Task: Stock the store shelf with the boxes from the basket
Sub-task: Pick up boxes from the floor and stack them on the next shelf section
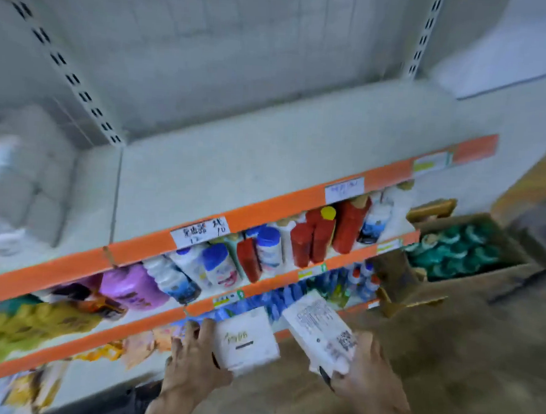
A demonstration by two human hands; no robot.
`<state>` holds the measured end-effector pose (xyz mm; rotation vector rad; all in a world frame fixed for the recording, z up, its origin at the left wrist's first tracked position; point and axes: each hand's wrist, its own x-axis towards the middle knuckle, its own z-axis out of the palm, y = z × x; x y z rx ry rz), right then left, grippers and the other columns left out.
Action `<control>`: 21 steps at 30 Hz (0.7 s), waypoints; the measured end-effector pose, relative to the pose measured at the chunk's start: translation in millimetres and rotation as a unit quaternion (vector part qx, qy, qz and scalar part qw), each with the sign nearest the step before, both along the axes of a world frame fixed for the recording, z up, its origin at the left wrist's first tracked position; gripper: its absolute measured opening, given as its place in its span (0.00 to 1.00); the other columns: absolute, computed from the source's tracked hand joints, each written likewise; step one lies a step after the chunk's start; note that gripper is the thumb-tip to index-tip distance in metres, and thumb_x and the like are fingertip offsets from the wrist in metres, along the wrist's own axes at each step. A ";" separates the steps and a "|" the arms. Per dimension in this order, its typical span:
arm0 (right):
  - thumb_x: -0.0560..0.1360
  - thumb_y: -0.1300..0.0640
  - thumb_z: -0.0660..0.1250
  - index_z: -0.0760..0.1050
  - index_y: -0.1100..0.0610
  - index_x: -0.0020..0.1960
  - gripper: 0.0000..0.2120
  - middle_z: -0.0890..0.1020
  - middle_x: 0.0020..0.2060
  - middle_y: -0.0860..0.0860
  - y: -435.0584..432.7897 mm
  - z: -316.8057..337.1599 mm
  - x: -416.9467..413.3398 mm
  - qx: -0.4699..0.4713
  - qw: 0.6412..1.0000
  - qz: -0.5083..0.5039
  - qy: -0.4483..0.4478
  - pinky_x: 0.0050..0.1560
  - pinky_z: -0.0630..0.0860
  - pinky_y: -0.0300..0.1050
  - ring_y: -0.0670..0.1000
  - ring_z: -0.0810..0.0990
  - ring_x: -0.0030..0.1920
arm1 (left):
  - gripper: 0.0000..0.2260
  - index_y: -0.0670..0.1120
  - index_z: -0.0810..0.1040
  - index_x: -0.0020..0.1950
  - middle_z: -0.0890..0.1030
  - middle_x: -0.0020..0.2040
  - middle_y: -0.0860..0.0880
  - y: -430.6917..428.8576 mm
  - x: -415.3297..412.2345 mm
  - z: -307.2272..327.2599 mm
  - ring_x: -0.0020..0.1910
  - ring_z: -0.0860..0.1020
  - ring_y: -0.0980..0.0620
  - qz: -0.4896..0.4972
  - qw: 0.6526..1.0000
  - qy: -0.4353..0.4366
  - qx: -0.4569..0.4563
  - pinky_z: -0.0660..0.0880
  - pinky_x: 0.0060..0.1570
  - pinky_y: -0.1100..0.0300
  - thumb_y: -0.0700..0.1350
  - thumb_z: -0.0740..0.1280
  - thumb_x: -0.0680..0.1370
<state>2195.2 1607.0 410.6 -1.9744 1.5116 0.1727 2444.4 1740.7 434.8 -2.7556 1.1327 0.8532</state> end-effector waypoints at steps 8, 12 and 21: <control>0.66 0.45 0.71 0.61 0.50 0.60 0.29 0.72 0.52 0.47 -15.3 137.0 10.3 -0.112 0.988 0.065 -0.088 0.42 0.68 0.42 0.51 0.75 0.58 | 0.44 0.52 0.61 0.68 0.62 0.60 0.49 13.1 28.0 132.1 0.58 0.70 0.40 0.039 0.992 -0.024 -0.116 0.72 0.58 0.47 0.60 0.76 0.58; 0.66 0.45 0.72 0.59 0.51 0.62 0.31 0.72 0.58 0.48 -19.4 168.7 36.4 -0.185 0.969 0.096 -0.131 0.39 0.68 0.44 0.52 0.76 0.58 | 0.45 0.52 0.60 0.68 0.62 0.62 0.48 14.9 36.8 163.3 0.59 0.69 0.39 0.042 0.985 -0.073 -0.152 0.73 0.55 0.45 0.62 0.75 0.57; 0.63 0.47 0.75 0.61 0.53 0.55 0.30 0.69 0.48 0.48 -53.7 222.8 131.3 -0.236 0.941 0.129 -0.205 0.39 0.68 0.41 0.53 0.75 0.51 | 0.39 0.49 0.62 0.64 0.64 0.59 0.47 -3.9 74.9 216.3 0.54 0.69 0.40 0.074 0.973 -0.135 -0.173 0.74 0.53 0.47 0.57 0.76 0.61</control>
